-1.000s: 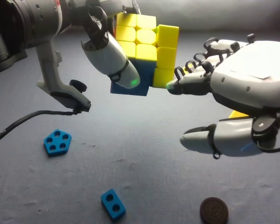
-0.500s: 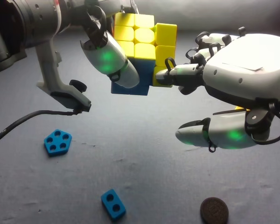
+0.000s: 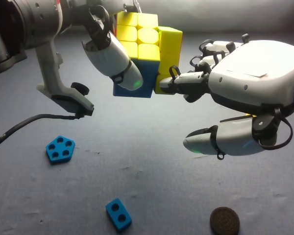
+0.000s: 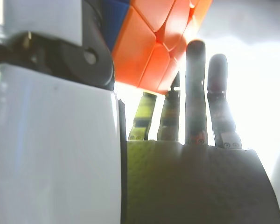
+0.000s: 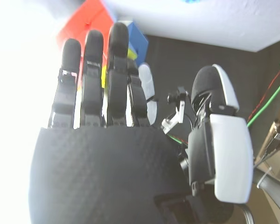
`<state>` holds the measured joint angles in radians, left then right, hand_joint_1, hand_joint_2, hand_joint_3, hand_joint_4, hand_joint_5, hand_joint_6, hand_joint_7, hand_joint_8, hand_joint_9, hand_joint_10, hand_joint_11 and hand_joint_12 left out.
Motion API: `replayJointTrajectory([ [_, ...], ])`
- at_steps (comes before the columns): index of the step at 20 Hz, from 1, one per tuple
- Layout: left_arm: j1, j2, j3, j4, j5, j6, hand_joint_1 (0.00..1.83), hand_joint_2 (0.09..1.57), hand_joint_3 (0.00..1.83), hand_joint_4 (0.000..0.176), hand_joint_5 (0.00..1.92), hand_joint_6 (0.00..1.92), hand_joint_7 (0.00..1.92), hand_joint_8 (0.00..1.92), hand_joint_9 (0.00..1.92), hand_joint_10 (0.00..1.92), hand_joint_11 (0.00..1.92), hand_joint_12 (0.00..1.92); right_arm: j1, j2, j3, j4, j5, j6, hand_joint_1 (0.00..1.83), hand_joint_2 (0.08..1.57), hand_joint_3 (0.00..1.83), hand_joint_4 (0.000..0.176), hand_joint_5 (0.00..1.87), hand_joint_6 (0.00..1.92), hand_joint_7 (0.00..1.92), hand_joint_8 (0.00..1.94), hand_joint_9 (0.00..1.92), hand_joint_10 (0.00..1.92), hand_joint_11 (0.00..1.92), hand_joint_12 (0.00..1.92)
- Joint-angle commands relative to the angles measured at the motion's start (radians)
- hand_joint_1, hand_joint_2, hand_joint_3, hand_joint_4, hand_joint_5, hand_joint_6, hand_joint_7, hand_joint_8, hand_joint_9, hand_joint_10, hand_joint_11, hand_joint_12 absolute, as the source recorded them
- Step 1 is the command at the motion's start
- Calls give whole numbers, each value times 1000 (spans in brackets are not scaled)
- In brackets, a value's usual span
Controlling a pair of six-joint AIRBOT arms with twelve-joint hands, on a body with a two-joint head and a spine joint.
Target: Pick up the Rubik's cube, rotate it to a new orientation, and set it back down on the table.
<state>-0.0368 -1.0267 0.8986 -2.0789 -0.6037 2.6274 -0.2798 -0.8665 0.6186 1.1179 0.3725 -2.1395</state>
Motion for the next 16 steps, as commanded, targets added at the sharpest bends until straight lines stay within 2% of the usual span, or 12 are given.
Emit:
replayJointTrajectory([
  [1, -21, 1, -2, 36, 69, -16, 1282, 970, 0, 0, 313, 1177, 210, 1574, 207, 1503, 5, 1607, 4, 1, 9, -27, 71, -4, 369, 1148, 0, 0, 284, 7, 632, 131, 284, 610, 0, 1080],
  [3, -22, 0, -1, 36, 69, -16, 1259, 960, 0, 0, 271, 1199, 215, 1540, 214, 1501, 3, 1647, 4, -8, 18, -28, 73, -10, 387, 1137, 0, 0, 299, 10, 637, 134, 288, 616, 0, 1105],
  [4, -22, 0, -1, 36, 69, -16, 1236, 986, 6, 0, 224, 1242, 183, 1569, 181, 1525, 0, 1583, 4, -14, 26, -29, 73, -14, 389, 1137, 0, 0, 296, 6, 629, 130, 280, 609, 0, 1083],
  [6, -22, 0, 0, 36, 69, -18, 1278, 981, 1, 0, 268, 1216, 243, 1470, 228, 1457, 8, 1596, 3, -24, 43, -29, 75, -19, 360, 1153, 5, 0, 292, 3, 619, 126, 272, 603, 0, 1088],
  [8, -22, 0, 0, 36, 69, -20, 1263, 996, 5, 0, 276, 1181, 220, 1453, 190, 1430, 0, 1558, -1, -36, 63, -29, 75, -19, 355, 1164, 7, 0, 271, 0, 603, 120, 258, 601, 0, 1073],
  [10, -22, 0, 1, 36, 69, -21, 1279, 971, 0, 0, 317, 1123, 261, 1469, 246, 1448, 0, 1597, -8, -45, 74, -30, 75, -24, 373, 1151, 0, 0, 293, 9, 627, 131, 272, 608, 0, 1075],
  [14, -23, 0, 2, 36, 69, -22, 1265, 958, 0, 0, 290, 1159, 243, 1493, 213, 1486, 0, 1611, -9, -62, 89, -39, 79, -30, 385, 1146, 0, 0, 282, 3, 622, 130, 274, 608, 0, 1069],
  [16, -23, 0, 3, 36, 69, -22, 1285, 977, 4, 0, 300, 1187, 267, 1480, 243, 1446, 19, 1614, -4, -68, 92, -47, 84, -30, 353, 1149, 0, 0, 277, 4, 614, 127, 269, 608, 0, 1072],
])
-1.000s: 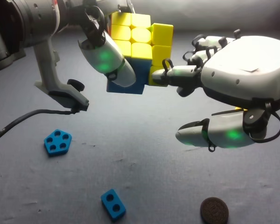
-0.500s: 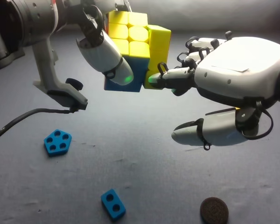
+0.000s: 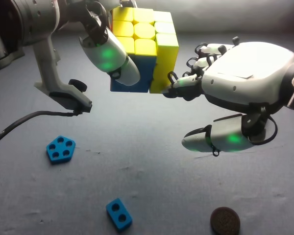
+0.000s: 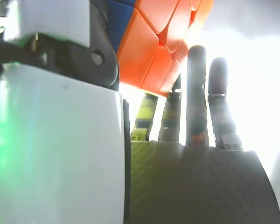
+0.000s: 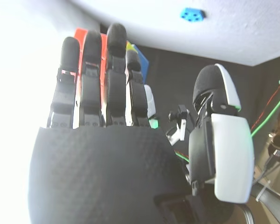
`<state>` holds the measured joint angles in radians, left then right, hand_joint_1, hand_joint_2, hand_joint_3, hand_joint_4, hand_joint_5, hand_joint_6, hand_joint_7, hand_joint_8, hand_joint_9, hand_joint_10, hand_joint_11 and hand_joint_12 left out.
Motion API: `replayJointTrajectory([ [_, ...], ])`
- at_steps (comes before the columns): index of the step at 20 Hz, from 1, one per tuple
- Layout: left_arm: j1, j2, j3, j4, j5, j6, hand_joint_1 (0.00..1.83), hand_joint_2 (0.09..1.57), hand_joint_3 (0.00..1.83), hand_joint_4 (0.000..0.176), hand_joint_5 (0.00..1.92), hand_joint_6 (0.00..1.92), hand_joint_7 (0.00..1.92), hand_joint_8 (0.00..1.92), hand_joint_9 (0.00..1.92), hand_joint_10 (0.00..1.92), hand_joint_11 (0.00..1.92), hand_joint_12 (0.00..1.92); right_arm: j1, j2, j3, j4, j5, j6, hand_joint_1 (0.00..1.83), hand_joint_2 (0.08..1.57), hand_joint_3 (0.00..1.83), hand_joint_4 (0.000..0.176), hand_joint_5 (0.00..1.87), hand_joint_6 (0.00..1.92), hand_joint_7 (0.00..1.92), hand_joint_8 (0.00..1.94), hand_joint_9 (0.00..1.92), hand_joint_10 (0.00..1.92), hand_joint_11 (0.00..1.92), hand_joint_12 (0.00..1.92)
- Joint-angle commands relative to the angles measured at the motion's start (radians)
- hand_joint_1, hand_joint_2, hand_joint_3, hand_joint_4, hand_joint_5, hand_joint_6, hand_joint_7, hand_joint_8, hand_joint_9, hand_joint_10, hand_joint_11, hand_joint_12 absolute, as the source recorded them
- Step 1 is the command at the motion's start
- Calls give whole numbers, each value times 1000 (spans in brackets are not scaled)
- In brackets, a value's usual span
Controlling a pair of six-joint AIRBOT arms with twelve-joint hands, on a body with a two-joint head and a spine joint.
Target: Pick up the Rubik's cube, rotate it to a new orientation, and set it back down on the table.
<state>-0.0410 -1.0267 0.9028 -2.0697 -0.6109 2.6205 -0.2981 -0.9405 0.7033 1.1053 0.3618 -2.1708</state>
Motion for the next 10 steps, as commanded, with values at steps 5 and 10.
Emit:
replayJointTrajectory([
  [5, -20, -1, -1, 27, 77, -15, 1283, 978, 0, 0, 246, 1267, 165, 1580, 166, 1529, 0, 1612, 14, -17, 35, -40, 95, -7, 369, 1149, 0, 0, 306, 11, 631, 131, 291, 608, 0, 1098],
  [10, -20, -1, 0, 27, 77, -15, 1254, 951, 0, 0, 288, 1267, 128, 1686, 153, 1631, 0, 1523, 26, -28, 51, -40, 89, -20, 363, 1153, 2, 0, 297, 2, 611, 116, 283, 615, 0, 1124],
])
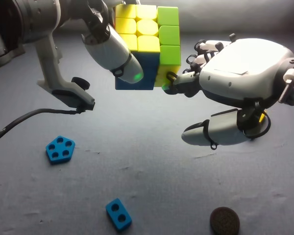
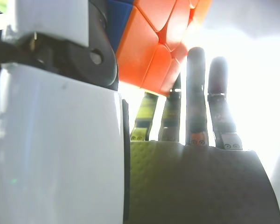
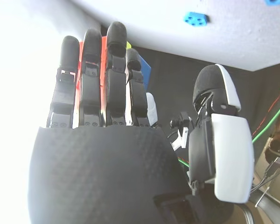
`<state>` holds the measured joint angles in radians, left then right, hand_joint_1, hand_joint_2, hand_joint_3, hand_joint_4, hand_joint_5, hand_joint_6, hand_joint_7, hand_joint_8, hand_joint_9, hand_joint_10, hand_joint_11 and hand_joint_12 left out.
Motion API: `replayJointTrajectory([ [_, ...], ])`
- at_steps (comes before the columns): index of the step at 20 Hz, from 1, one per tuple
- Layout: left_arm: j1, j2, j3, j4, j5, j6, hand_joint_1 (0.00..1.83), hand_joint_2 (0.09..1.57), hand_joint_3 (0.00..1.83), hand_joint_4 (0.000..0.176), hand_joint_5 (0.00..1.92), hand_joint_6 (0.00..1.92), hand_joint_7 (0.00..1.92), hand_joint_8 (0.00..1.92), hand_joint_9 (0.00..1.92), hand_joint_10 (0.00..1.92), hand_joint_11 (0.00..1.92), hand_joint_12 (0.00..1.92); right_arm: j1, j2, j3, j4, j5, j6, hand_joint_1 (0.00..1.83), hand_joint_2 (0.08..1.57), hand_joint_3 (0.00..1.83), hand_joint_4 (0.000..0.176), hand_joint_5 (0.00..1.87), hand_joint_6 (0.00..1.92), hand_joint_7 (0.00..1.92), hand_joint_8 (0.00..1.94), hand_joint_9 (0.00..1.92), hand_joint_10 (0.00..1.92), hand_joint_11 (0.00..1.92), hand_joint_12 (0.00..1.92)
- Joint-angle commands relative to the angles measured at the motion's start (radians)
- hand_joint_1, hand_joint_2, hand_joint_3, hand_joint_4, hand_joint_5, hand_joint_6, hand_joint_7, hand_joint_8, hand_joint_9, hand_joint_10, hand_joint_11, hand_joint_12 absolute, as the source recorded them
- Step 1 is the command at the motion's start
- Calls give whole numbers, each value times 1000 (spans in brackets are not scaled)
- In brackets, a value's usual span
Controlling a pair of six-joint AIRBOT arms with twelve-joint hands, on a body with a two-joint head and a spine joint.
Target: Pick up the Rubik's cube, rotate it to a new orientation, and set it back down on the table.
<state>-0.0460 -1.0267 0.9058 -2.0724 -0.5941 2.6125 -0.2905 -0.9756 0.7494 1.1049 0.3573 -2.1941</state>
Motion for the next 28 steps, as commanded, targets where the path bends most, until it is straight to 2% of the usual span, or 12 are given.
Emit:
replayJointTrajectory([
  [1, -15, -1, -3, 30, 60, -7, 1271, 954, 0, 0, 277, 1268, 161, 1668, 177, 1617, 0, 1528, 20, 7, 4, -39, 88, 3, 348, 1159, 3, 0, 306, 5, 591, 103, 271, 614, 0, 1068],
  [3, -15, -1, -3, 30, 60, -7, 1283, 956, 0, 0, 287, 1253, 166, 1623, 170, 1562, 0, 1540, 24, 8, -1, -39, 80, -4, 348, 1159, 2, 0, 316, 6, 590, 93, 276, 620, 0, 1106],
  [7, -17, -1, -2, 30, 60, -7, 1250, 973, 3, 0, 266, 1208, 147, 1613, 164, 1562, 0, 1535, 43, 17, -19, -39, 80, -23, 339, 1159, 2, 0, 301, 0, 566, 53, 273, 594, 0, 1057],
  [11, -17, -1, -2, 30, 60, -8, 1226, 1029, 15, 4, 194, 1383, 70, 1658, 75, 1613, 0, 1530, 61, 20, -24, -39, 78, -35, 334, 1162, 2, 0, 305, 4, 545, 34, 283, 584, 0, 1070],
  [13, -17, -1, -2, 30, 60, -8, 1218, 1002, 0, 0, 210, 1324, 101, 1640, 119, 1591, 0, 1569, 63, 23, -24, -39, 79, -41, 336, 1167, 3, 0, 297, 1, 517, 16, 265, 565, 0, 1028],
  [15, -18, -1, -2, 30, 60, -8, 1240, 990, 0, 0, 216, 1343, 81, 1687, 97, 1666, 0, 1614, 66, 24, -24, -39, 79, -45, 351, 1155, 0, 0, 304, 4, 510, 9, 285, 558, 0, 1090],
  [17, -18, -1, -2, 30, 60, -8, 1275, 997, 0, 0, 266, 1225, 211, 1582, 245, 1516, 8, 1533, 78, 25, -24, -39, 76, -56, 327, 1161, 1, 0, 279, 1, 473, 0, 277, 538, 0, 1089],
  [21, -16, -1, -3, 30, 60, -8, 1242, 1024, 11, 0, 227, 1324, 163, 1625, 229, 1513, 29, 1544, 77, 32, -35, -39, 63, -71, 327, 1158, 0, 0, 290, 6, 481, 14, 290, 542, 0, 1121],
  [23, -15, -1, -3, 30, 60, -8, 1277, 996, 0, 0, 240, 1249, 140, 1607, 204, 1531, 32, 1531, 79, 68, -90, -39, 49, -95, 351, 1155, 0, 0, 303, 9, 488, 11, 278, 530, 0, 1070],
  [24, -14, -1, -3, 30, 60, -8, 1254, 1018, 4, 0, 197, 1272, 88, 1633, 152, 1538, 6, 1518, 81, 100, -134, -39, 49, -107, 339, 1157, 0, 0, 301, 7, 487, 10, 279, 530, 0, 1060],
  [27, -12, -1, -3, 34, 60, -8, 1276, 998, 0, 0, 253, 1181, 111, 1636, 168, 1541, 4, 1508, 88, 184, -239, -39, 48, -116, 332, 1172, 4, 0, 266, 1, 462, 1, 263, 527, 0, 1057],
  [28, -10, -1, -4, 39, 62, -8, 1259, 1003, 0, 0, 225, 1206, 89, 1672, 141, 1575, 0, 1490, 92, 197, -253, -39, 47, -121, 324, 1173, 4, 0, 258, 0, 455, 0, 261, 528, 0, 1052],
])
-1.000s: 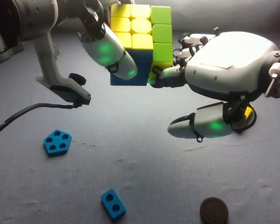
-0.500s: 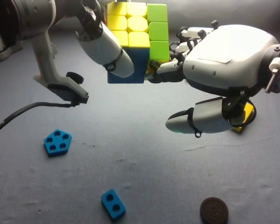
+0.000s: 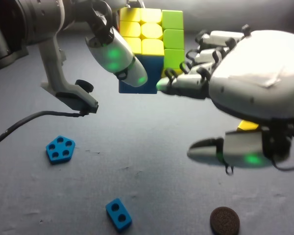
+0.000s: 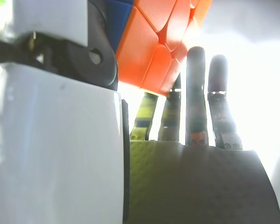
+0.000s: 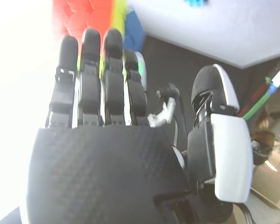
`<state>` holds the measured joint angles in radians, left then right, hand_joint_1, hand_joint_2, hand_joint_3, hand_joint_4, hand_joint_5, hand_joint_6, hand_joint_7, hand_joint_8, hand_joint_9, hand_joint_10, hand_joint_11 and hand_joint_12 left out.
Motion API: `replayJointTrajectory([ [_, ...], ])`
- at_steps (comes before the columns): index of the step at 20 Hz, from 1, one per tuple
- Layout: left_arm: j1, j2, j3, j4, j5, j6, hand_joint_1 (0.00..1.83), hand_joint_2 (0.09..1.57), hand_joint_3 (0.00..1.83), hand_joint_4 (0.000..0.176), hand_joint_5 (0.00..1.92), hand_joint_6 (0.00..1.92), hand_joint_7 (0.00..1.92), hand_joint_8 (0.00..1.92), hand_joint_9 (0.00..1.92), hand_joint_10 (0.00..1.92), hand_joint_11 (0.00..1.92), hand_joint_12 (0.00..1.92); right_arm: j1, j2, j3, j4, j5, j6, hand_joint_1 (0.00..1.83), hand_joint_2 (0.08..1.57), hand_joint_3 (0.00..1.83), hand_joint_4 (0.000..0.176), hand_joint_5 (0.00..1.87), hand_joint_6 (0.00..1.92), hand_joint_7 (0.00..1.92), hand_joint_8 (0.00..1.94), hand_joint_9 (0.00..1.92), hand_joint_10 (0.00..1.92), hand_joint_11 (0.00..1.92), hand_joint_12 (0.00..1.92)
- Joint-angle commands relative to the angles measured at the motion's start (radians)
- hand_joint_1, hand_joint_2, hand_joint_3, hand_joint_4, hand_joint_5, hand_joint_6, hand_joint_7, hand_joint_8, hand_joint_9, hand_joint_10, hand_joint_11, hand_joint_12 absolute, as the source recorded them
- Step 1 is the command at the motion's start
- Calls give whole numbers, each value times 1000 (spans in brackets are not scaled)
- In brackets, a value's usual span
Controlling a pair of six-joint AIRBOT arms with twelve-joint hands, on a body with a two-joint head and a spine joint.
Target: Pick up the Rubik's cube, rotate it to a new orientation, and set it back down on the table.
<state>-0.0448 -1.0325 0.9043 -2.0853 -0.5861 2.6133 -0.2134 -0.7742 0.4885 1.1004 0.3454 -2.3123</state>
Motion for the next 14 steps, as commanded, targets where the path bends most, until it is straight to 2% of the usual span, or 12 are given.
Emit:
replayJointTrajectory([
  [1, -5, 5, -3, 56, 58, -8, 1270, 1005, 0, 0, 212, 1214, 82, 1668, 132, 1574, 0, 1458, 26, 20, -13, -35, 50, -6, 303, 1175, 4, 0, 248, 0, 439, 0, 250, 524, 0, 1047],
  [3, 12, 6, -4, 71, 74, -8, 1265, 1012, 2, 0, 200, 1226, 158, 1634, 194, 1551, 0, 1471, 42, 40, -26, -35, 46, -6, 331, 1161, 0, 0, 261, 6, 450, 6, 265, 530, 0, 1046],
  [5, 38, 9, -8, 91, 85, -14, 1245, 1006, 0, 0, 262, 1122, 264, 1415, 274, 1428, 15, 1475, 57, 52, -32, -35, 42, -8, 343, 1162, 0, 0, 248, 6, 455, 7, 252, 524, 0, 1000],
  [6, 49, 9, -10, 104, 89, -20, 1245, 1015, 1, 0, 277, 1071, 270, 1362, 262, 1378, 2, 1404, 67, 55, -33, -35, 48, -8, 343, 1165, 0, 0, 262, 12, 455, 6, 243, 521, 0, 997],
  [7, 64, 9, -12, 114, 96, -23, 1208, 1035, 6, 0, 240, 1120, 208, 1398, 206, 1359, 0, 1369, 71, 56, -33, -35, 59, -8, 345, 1164, 0, 0, 288, 21, 465, 9, 250, 523, 0, 1000],
  [9, 96, 10, -14, 127, 117, -23, 1215, 1059, 9, 0, 195, 1211, 204, 1331, 211, 1270, 0, 1445, 72, 55, -29, -36, 88, -21, 345, 1164, 0, 0, 306, 21, 473, 9, 249, 530, 0, 1018],
  [10, 109, 9, -14, 131, 126, -24, 1245, 1045, 1, 0, 232, 1167, 221, 1307, 220, 1251, 5, 1449, 70, 55, -26, -36, 95, -22, 346, 1157, 0, 0, 291, 12, 501, 17, 294, 548, 0, 1116],
  [12, 136, 9, -14, 142, 142, -31, 1250, 1037, 0, 0, 273, 1075, 221, 1285, 207, 1253, 0, 1390, 64, 55, -12, -36, 101, -22, 331, 1161, 0, 0, 279, 5, 498, 13, 296, 550, 0, 1143],
  [13, 153, 9, -14, 155, 151, -41, 1229, 1004, 0, 0, 235, 1095, 169, 1356, 135, 1341, 0, 1381, 57, 54, 2, -36, 103, -22, 330, 1162, 0, 0, 270, 1, 489, 8, 290, 550, 0, 1144],
  [14, 161, 8, -14, 160, 154, -44, 1225, 995, 0, 0, 231, 1106, 173, 1374, 140, 1348, 0, 1363, 54, 54, 8, -35, 103, -22, 315, 1162, 0, 0, 277, 3, 490, 7, 293, 561, 0, 1163],
])
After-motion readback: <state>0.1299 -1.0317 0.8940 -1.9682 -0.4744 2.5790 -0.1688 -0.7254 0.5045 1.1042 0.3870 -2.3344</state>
